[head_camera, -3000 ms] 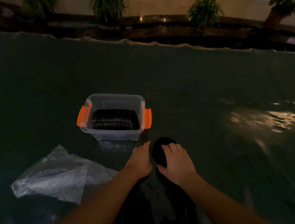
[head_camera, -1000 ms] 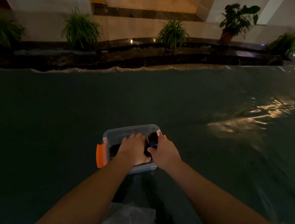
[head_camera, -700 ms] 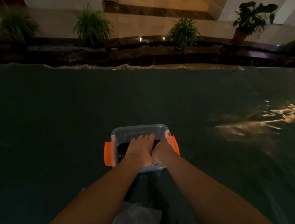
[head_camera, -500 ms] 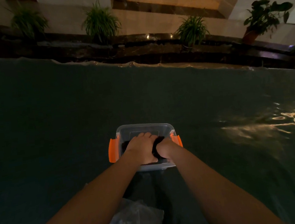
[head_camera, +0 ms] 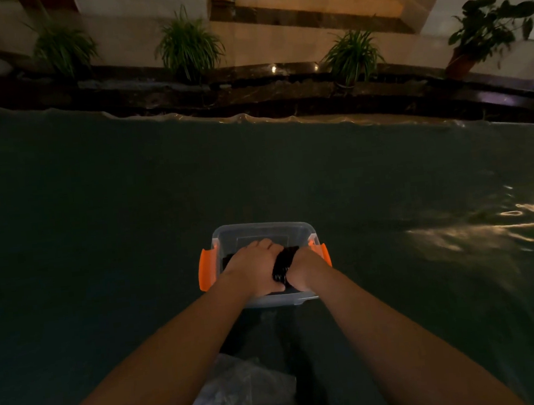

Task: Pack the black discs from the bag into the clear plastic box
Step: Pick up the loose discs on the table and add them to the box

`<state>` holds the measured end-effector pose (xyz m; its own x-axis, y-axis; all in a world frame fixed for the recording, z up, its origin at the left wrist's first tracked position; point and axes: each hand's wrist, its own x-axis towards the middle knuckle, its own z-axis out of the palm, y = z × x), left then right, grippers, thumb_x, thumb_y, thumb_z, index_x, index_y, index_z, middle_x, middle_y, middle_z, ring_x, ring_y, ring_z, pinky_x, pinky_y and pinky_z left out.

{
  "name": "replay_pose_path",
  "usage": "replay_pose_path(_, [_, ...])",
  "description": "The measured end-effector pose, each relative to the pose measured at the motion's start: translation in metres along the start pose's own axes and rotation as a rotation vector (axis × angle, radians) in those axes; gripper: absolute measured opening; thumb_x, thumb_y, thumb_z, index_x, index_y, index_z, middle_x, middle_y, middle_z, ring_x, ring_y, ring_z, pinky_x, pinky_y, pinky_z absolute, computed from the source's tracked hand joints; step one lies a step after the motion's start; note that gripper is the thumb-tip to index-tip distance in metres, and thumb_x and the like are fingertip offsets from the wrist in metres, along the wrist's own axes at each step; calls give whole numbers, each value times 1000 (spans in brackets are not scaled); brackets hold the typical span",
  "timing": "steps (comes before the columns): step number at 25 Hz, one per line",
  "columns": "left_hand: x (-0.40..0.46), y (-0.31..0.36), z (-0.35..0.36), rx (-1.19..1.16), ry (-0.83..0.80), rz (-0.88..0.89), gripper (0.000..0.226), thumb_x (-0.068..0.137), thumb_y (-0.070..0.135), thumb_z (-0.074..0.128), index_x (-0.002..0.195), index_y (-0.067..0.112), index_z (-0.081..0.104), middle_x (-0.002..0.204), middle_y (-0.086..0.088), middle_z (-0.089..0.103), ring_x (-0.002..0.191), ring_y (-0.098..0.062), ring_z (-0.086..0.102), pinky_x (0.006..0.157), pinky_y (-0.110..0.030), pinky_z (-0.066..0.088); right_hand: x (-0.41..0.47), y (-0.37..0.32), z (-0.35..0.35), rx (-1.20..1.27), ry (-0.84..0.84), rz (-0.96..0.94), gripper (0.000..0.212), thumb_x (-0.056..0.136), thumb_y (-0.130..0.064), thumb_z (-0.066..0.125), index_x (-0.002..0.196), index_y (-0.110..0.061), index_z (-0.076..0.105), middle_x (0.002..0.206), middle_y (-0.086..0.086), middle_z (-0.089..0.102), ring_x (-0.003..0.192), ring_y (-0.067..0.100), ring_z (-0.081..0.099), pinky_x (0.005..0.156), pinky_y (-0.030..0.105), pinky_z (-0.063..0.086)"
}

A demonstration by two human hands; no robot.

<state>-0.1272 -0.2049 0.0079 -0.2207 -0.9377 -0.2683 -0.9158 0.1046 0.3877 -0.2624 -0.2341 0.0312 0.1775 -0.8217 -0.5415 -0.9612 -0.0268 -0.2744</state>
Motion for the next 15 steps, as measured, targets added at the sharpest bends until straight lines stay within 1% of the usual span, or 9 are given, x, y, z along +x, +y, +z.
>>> replay_pose_path(1, [-4,-1,-3,-12,22,2,67,74,52,76,132,33,50,134,4,55,124,-18,51,107,-45,43,-5,-2,0,-6,15,-6,51,99,-13,53,148,-3,43,136,23,57,123,35,56,101,41,45])
replay_pose_path(2, [-10,-3,-6,-15,47,0,66,76,51,75,133,33,49,135,4,55,125,-17,50,107,-45,43,-6,0,0,14,22,-10,50,100,-11,53,148,-5,43,125,18,64,110,27,62,90,35,50])
replay_pose_path(3, [-17,-6,-10,-7,75,-5,66,78,52,73,135,32,48,137,4,53,126,-17,50,107,-44,43,-12,1,-2,57,62,-12,50,98,-9,55,146,-5,44,112,12,67,95,19,63,77,28,50])
replay_pose_path(4, [-24,-8,-14,7,104,-13,67,80,52,72,138,32,46,139,4,52,127,-18,49,107,-45,42,-21,0,-6,103,93,-17,50,95,-7,59,143,-3,47,104,7,66,88,14,61,70,25,49])
replay_pose_path(7, [-52,-14,-30,25,171,-33,73,82,50,71,144,28,40,145,1,47,132,-22,46,108,-44,41,-46,9,-17,201,130,-89,48,87,-10,65,132,-9,49,107,6,62,94,20,62,74,33,57])
replay_pose_path(10, [-88,-21,-49,50,231,-82,78,81,55,71,146,31,34,149,1,45,135,-21,43,108,-46,42,-73,14,-26,242,128,-239,58,89,-22,69,141,-15,43,111,4,64,92,17,62,63,23,52])
replay_pose_path(12, [-114,-28,-58,54,284,-122,80,81,58,70,147,31,33,149,1,45,135,-21,44,107,-47,43,-89,12,-30,189,165,-329,66,90,-31,71,147,-17,40,124,3,64,101,18,63,71,24,53])
replay_pose_path(14, [-140,-37,-66,46,350,-142,79,82,59,68,147,29,34,148,0,47,135,-22,44,108,-48,44,-105,8,-31,125,253,-407,67,90,-36,72,147,-19,41,134,3,59,113,21,60,89,35,55])
replay_pose_path(15, [-153,-42,-68,42,388,-143,76,84,57,67,147,27,37,147,-2,49,134,-23,45,108,-48,44,-114,3,-29,99,299,-454,64,90,-37,72,145,-20,44,136,4,58,118,22,58,97,39,52])
